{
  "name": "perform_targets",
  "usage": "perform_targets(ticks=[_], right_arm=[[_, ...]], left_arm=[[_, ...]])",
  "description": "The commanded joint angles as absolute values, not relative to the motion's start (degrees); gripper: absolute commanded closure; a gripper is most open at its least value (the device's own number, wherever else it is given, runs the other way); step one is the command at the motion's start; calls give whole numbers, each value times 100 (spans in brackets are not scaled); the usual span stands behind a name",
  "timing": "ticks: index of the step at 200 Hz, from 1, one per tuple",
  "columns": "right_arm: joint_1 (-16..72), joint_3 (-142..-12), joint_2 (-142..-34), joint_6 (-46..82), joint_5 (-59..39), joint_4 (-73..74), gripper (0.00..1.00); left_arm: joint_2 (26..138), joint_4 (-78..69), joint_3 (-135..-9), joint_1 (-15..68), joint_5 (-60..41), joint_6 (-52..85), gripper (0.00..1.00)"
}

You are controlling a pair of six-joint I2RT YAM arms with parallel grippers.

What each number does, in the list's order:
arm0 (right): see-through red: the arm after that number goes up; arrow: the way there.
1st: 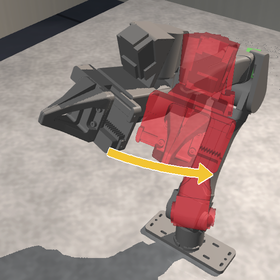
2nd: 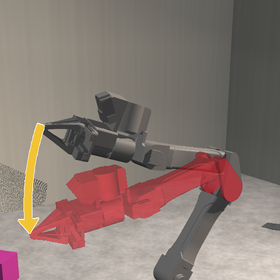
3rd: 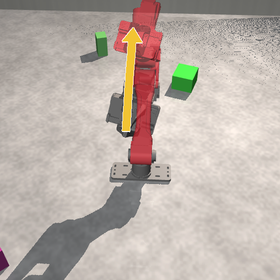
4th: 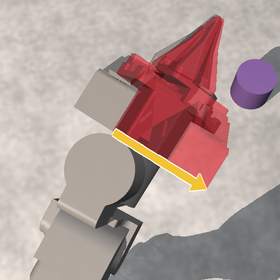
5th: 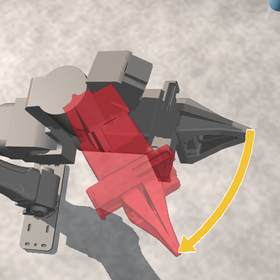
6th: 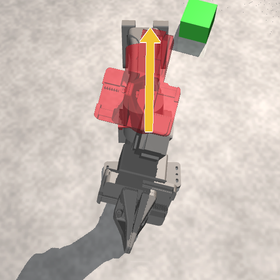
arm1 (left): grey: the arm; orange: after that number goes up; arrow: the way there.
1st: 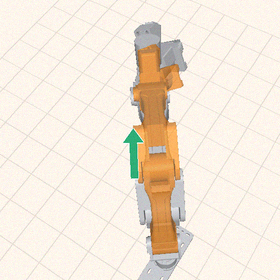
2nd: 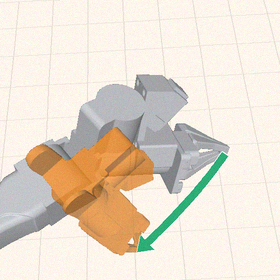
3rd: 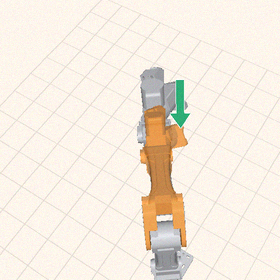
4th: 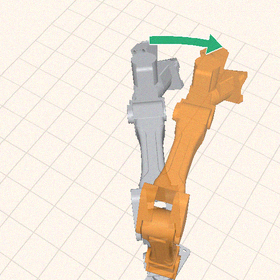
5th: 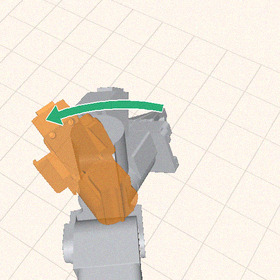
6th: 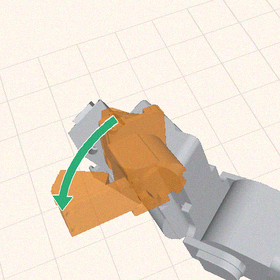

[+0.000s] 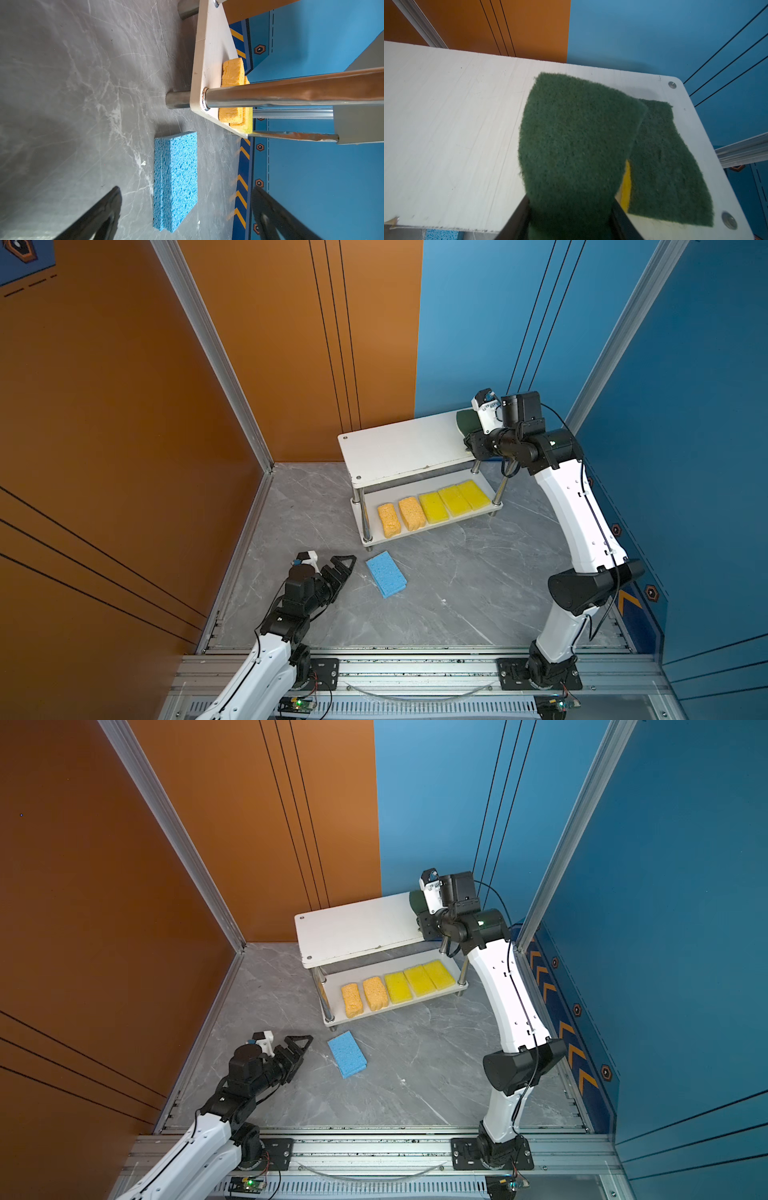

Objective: Place and organize the cleaning sponges onto the shelf
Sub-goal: 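Lower the scrub sponge onto the shelf top beside the first one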

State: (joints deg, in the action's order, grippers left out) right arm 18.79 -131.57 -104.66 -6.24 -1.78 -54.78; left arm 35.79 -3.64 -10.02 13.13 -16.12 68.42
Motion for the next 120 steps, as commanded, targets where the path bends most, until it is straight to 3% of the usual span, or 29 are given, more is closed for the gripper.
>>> perform_targets(ticks=[1, 120], right_arm=[[1863, -13329, -10505, -703, -310, -5279, 55], [1872, -13324, -10675, -664, -375, -5179, 54]], left_arm=[[3532, -360, -1019, 1248, -1664, 6768, 2], [3570, -413, -1027, 1195, -1716, 6767, 2]])
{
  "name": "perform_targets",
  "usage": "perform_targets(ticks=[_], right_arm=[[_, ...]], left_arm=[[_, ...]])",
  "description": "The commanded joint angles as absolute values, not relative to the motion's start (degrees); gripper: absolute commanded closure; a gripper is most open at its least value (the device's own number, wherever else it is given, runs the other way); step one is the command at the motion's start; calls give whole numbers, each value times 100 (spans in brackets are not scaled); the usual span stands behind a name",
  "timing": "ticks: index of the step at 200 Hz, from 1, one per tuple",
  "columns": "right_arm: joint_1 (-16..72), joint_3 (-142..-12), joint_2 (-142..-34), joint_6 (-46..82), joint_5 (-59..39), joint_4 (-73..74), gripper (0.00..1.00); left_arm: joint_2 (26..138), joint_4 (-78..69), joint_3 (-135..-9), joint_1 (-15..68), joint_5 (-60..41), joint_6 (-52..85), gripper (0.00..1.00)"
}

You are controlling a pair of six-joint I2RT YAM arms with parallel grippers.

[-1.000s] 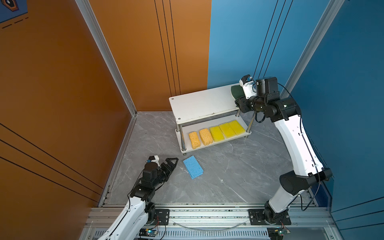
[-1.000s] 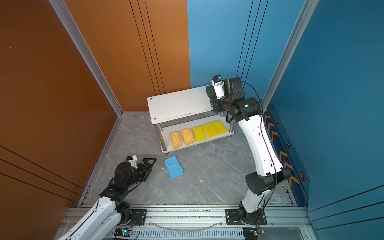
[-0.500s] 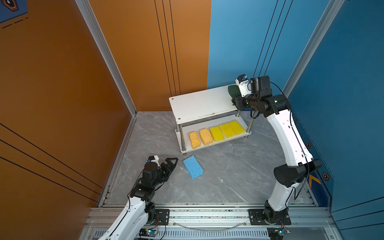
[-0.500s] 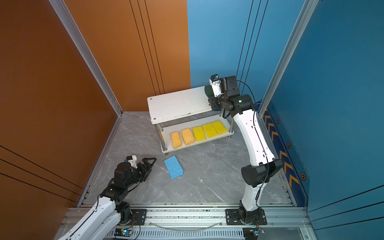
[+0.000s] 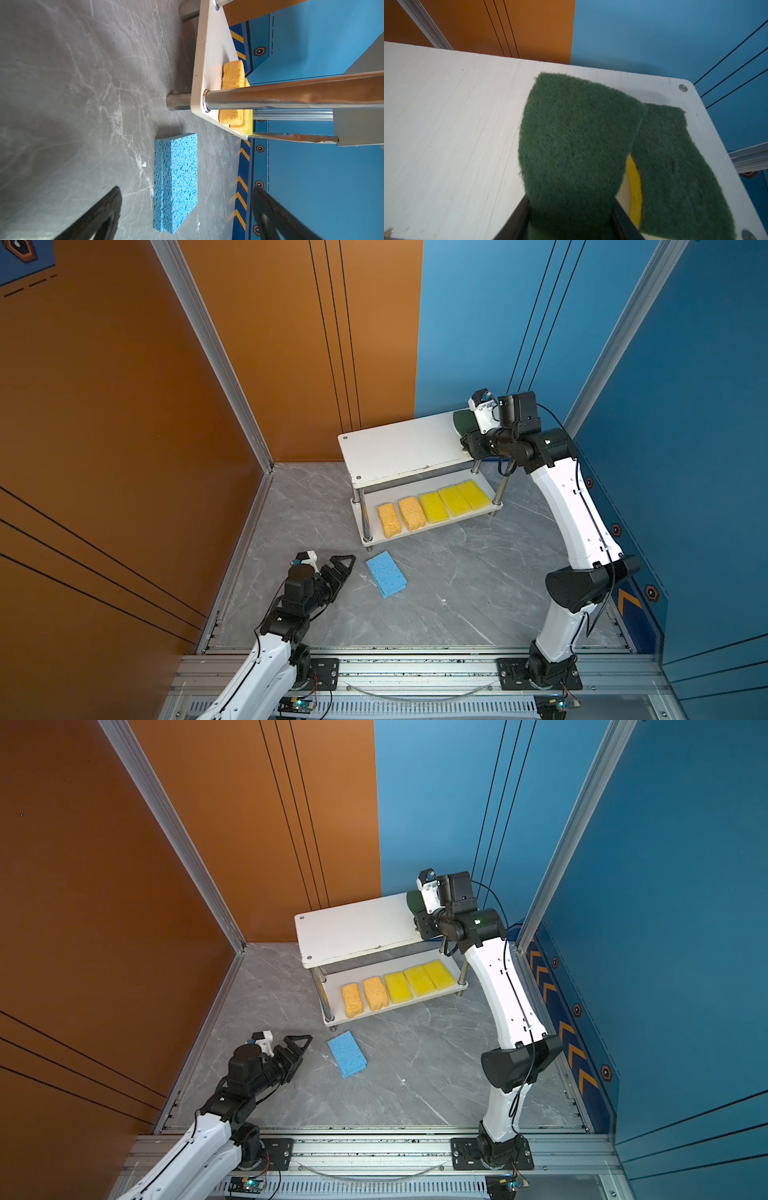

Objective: Place and organize the cleaning sponges onto the shelf
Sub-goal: 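Lower the scrub sponge onto the shelf top beside the first one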

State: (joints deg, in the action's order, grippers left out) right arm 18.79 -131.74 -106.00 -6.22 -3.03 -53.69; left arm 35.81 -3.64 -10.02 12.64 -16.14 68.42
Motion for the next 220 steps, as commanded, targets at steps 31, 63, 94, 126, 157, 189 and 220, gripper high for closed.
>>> perform_targets(ticks=[31, 63, 94, 126, 157, 189, 220], right_arm=[[1872, -13324, -10703, -668, -353, -5177, 54], [1875, -13324, -10721, -685, -314, -5175, 54], [1872, -13324, -10749, -699, -298, -5174, 53], [1873, -13315, -10761, -694, -297, -5177, 53], [1872, -13307, -10768, -694, -294, -5177, 53], [1898, -13290, -10798, -694, -290, -5177, 51], [1916, -13283, -10836, -703, -261, -5182, 50]], left_arm=[[3543, -413, -1024, 1187, -1740, 6767, 2], [3501, -396, -1004, 1178, -1740, 6774, 2], [3405, -328, -983, 1178, -1726, 6776, 2], [3273, -246, -954, 1169, -1705, 6793, 2], [3190, -170, -943, 1158, -1714, 6794, 2], [3139, -150, -921, 1151, -1707, 6811, 2], [3100, -113, -906, 1138, -1705, 6811, 2]])
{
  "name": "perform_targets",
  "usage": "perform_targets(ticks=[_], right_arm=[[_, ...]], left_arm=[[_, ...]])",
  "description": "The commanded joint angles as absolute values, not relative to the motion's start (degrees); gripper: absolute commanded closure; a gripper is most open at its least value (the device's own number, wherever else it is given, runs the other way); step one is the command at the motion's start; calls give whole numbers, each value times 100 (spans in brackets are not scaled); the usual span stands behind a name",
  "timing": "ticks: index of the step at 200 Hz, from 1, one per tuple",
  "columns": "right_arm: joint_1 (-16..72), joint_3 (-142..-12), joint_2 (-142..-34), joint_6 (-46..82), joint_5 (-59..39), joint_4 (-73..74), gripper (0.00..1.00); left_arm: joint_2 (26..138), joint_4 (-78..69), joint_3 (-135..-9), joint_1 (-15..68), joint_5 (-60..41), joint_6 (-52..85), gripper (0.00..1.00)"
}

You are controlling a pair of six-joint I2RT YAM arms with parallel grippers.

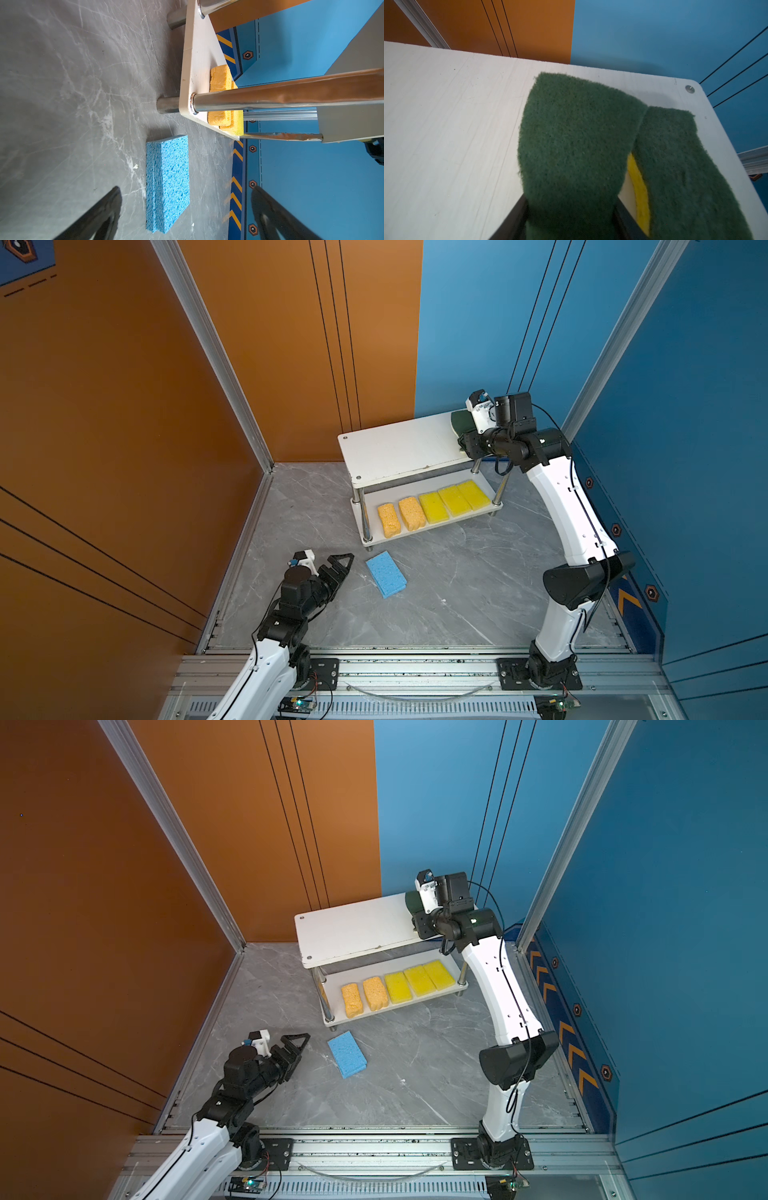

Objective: Place and organize the cleaning sponges onto the shelf
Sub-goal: 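Lower the scrub sponge onto the shelf top beside the first one, then open the right gripper and release the green scrub sponge on the shelf top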

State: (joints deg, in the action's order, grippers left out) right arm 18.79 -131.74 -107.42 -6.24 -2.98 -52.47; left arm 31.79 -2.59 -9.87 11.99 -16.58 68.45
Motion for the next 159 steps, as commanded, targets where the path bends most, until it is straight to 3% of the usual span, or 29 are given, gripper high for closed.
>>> perform_targets(ticks=[1, 159], right_arm=[[1916, -13282, -10841, -703, -263, -5180, 50], [1890, -12955, -10898, -1296, -371, -5179, 43]], left_arm=[[3101, -114, -910, 1136, -1705, 6807, 2], [3087, -88, -894, 1103, -1716, 6813, 2]])
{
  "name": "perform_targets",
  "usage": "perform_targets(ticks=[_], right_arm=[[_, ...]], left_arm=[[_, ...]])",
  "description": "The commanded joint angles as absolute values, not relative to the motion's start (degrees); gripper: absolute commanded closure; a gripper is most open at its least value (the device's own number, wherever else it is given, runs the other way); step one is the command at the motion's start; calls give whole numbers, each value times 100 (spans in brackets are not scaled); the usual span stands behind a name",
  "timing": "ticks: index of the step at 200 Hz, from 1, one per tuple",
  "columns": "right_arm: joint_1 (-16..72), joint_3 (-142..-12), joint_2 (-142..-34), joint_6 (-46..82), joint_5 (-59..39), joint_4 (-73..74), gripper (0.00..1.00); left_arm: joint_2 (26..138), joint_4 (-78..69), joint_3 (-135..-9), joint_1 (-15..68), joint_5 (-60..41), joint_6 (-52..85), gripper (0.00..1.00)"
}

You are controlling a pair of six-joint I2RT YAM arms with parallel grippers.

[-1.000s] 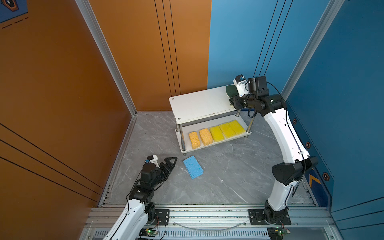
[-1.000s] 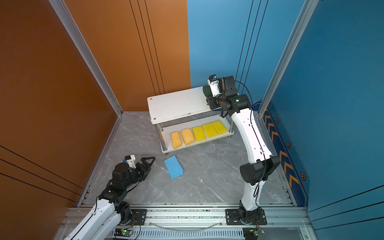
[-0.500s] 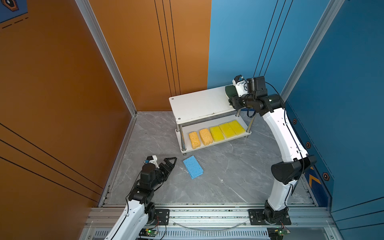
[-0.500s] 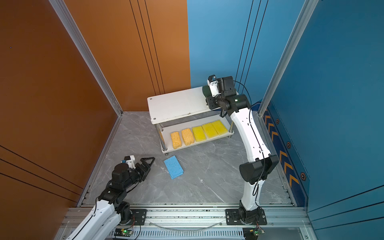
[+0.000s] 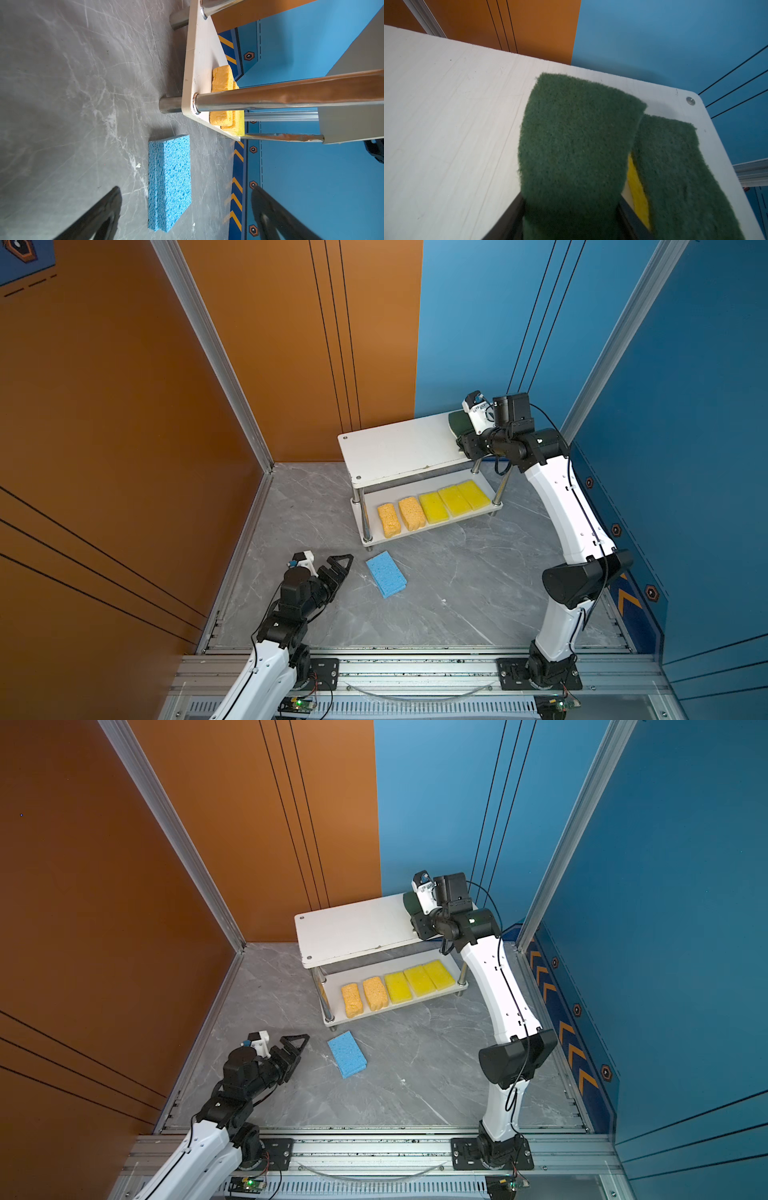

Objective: Place and organize the cleaning sponges onto the shelf
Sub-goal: 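Open the right gripper and release the green scrub sponge on the shelf top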

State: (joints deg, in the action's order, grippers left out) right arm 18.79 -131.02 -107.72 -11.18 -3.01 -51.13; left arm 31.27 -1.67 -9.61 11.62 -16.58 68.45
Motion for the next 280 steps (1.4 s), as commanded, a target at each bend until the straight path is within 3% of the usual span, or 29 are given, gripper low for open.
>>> perform_targets(ticks=[1, 84, 280], right_arm=[[1890, -12955, -10898, -1298, -374, -5178, 43], [1890, -12946, -10970, -1379, -371, -5172, 39], [1882, -12955, -10812, -1555, -267, -4948, 17]], left_arm=[[3086, -88, -891, 1101, -1719, 6817, 2], [3085, -79, -887, 1099, -1723, 6820, 3], [3159, -140, -885, 1078, -1723, 6820, 3]])
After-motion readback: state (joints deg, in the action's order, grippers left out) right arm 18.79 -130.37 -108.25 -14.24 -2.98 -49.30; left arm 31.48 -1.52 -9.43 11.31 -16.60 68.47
